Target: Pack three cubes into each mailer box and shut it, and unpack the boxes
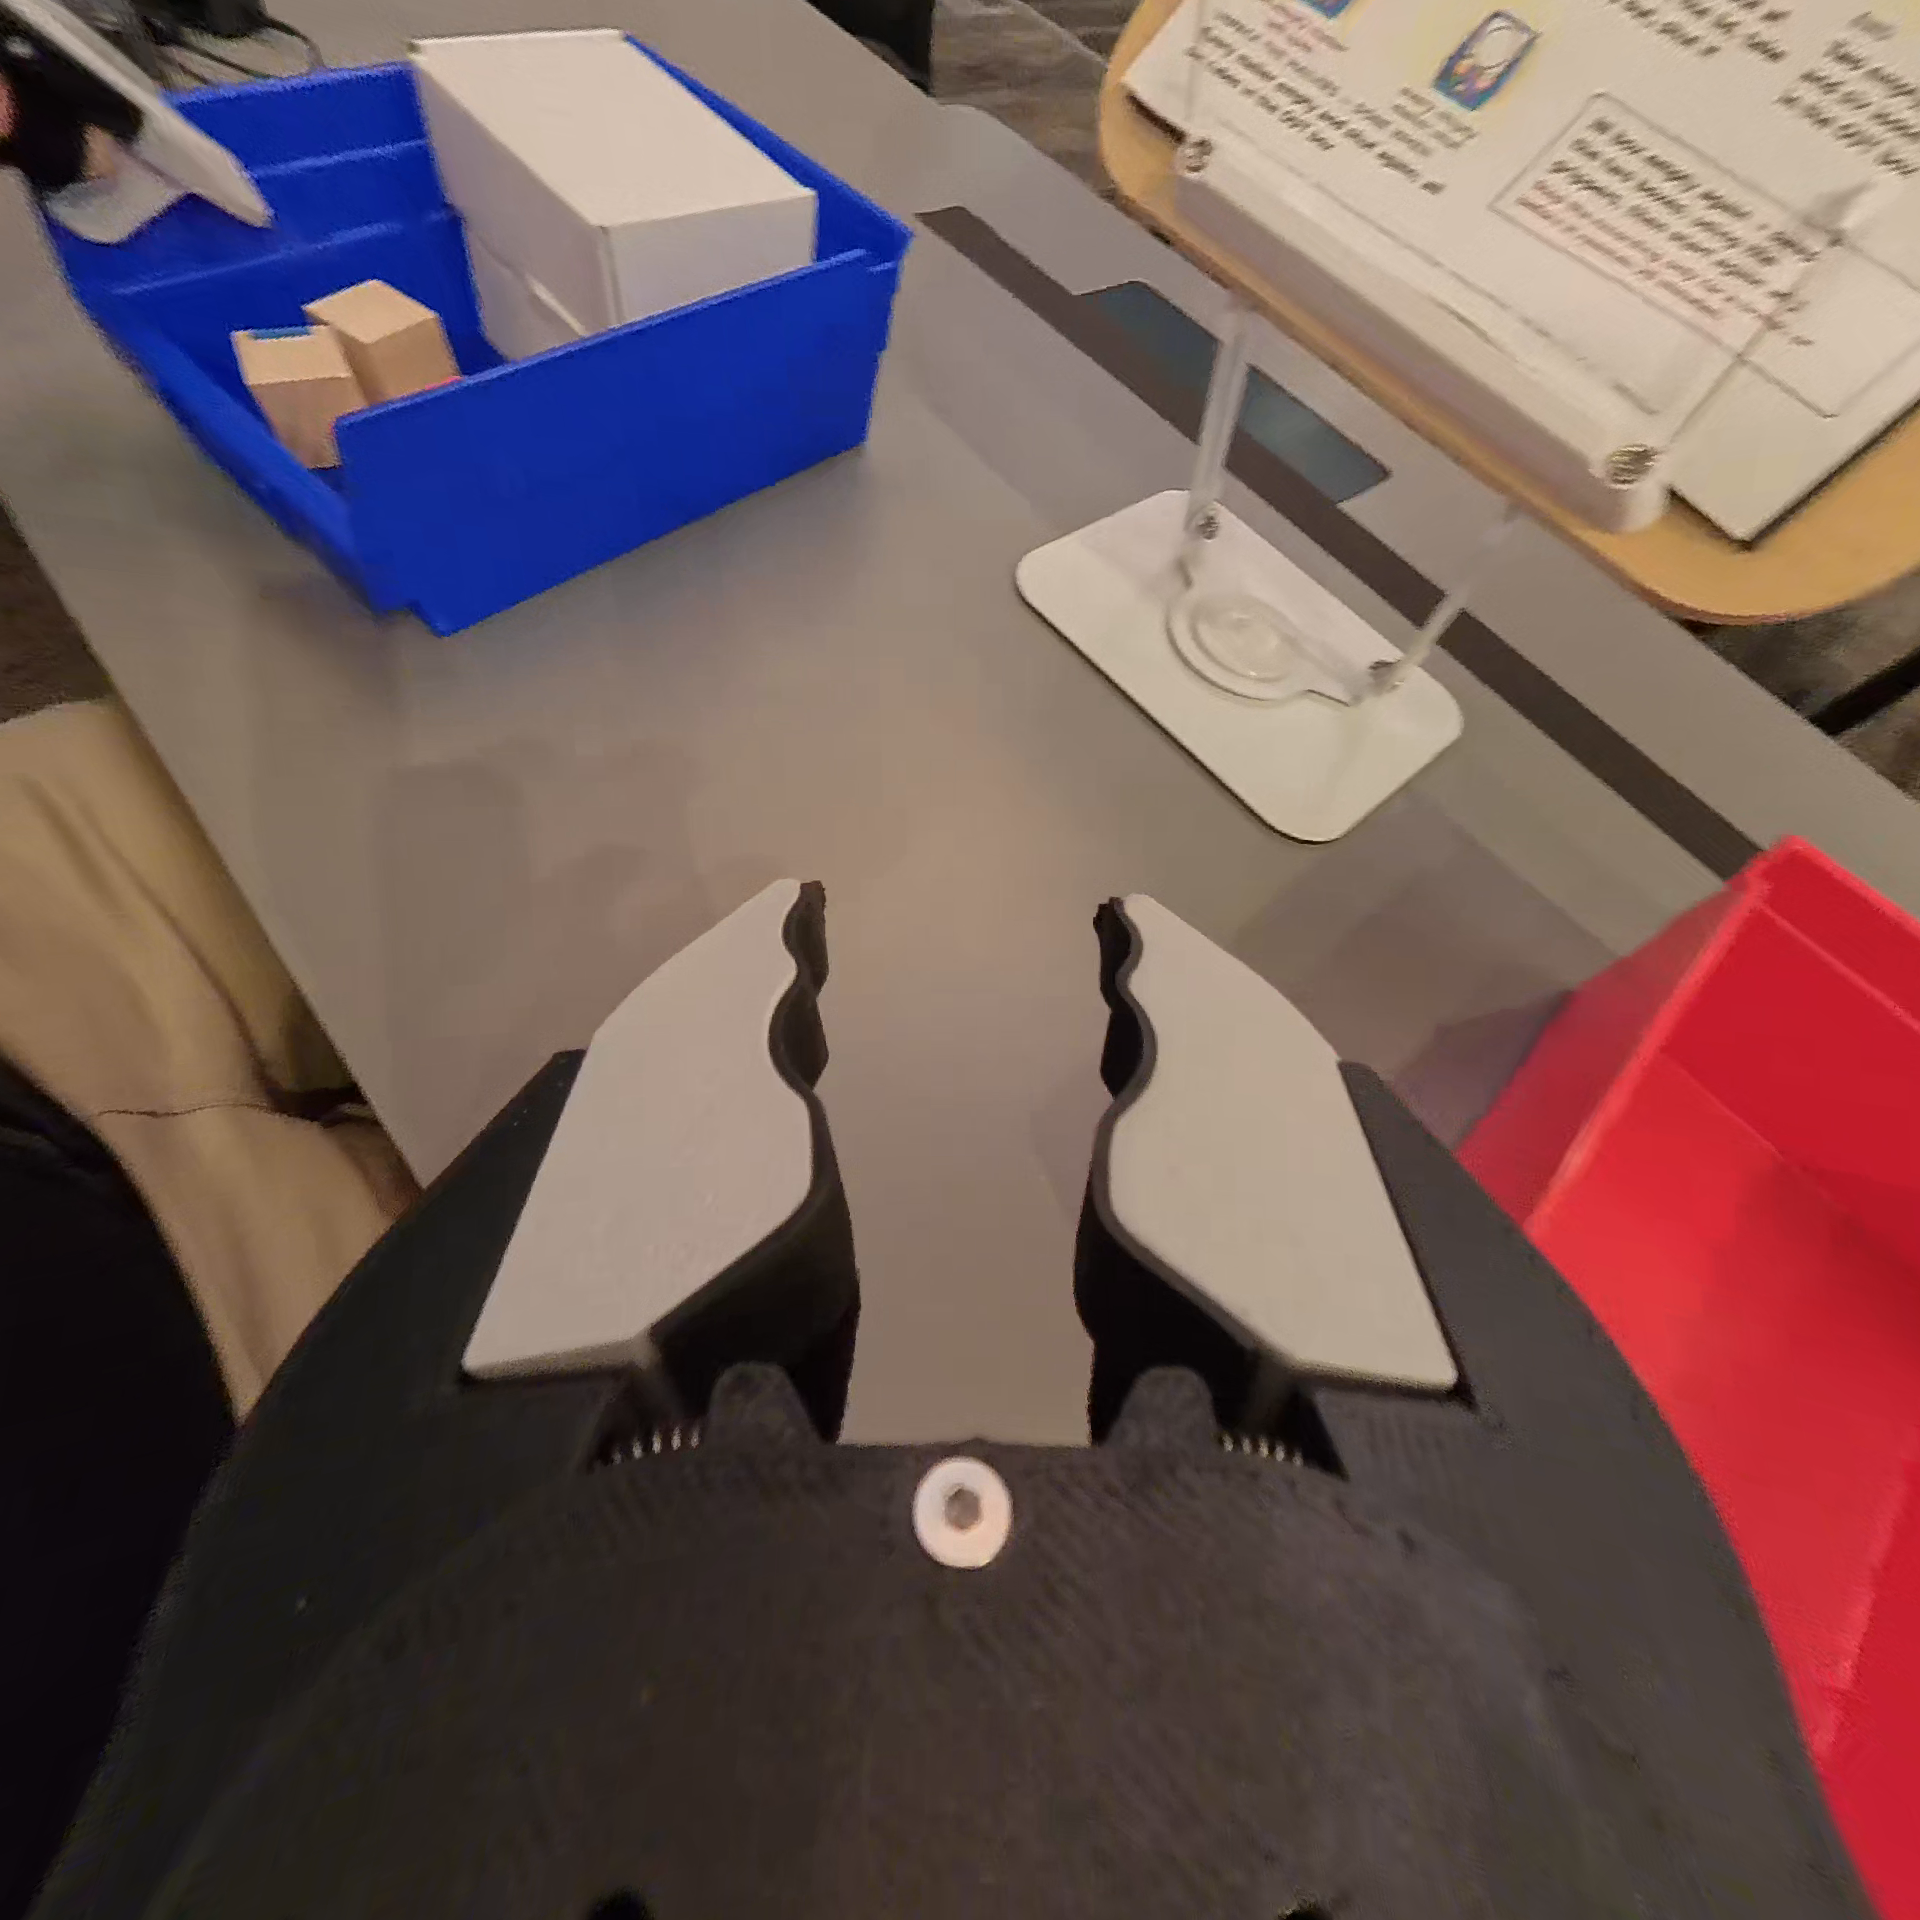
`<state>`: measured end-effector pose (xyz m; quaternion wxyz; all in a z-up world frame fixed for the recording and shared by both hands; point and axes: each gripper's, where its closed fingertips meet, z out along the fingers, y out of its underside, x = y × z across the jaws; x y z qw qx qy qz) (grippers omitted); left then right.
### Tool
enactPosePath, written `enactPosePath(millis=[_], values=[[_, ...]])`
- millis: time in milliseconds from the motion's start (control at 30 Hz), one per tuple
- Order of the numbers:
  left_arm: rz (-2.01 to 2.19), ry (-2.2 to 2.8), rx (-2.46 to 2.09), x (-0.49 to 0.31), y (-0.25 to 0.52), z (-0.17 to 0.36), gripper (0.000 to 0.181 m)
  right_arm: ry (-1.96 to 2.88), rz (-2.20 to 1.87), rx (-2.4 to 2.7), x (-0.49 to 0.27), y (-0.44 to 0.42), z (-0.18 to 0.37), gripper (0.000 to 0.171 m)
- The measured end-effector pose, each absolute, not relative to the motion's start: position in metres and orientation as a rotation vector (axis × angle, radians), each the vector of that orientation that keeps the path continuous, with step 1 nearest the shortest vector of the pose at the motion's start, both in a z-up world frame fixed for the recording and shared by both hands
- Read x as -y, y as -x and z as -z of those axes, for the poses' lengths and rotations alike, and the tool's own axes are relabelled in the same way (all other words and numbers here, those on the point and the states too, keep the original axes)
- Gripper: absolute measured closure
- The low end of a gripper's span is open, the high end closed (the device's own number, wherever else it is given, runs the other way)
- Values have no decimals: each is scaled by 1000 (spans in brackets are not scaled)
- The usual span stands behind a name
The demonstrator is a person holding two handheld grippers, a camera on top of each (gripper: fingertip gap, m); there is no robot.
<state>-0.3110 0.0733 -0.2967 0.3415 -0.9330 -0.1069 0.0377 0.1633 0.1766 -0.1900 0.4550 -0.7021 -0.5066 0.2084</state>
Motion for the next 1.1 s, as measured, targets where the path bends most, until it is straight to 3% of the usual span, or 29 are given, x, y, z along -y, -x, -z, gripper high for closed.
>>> enactPosePath(millis=[600, 767, 933, 1100], values=[[10, 2385, 210, -166, 350, 295, 174, 1825, -932, 1425, -93, -80, 231, 120], [-72, 2203, 194, -175, 371, 256, 96, 1884, -945, 1435, -92, -77, 253, 119], [-216, 2083, -400, -214, 336, 189, 85, 1926, -1001, 1426, -94, -75, 268, 119], [-282, 2208, -1009, -263, 303, 209, 73, 1943, -1087, 1446, -89, -74, 279, 120]])
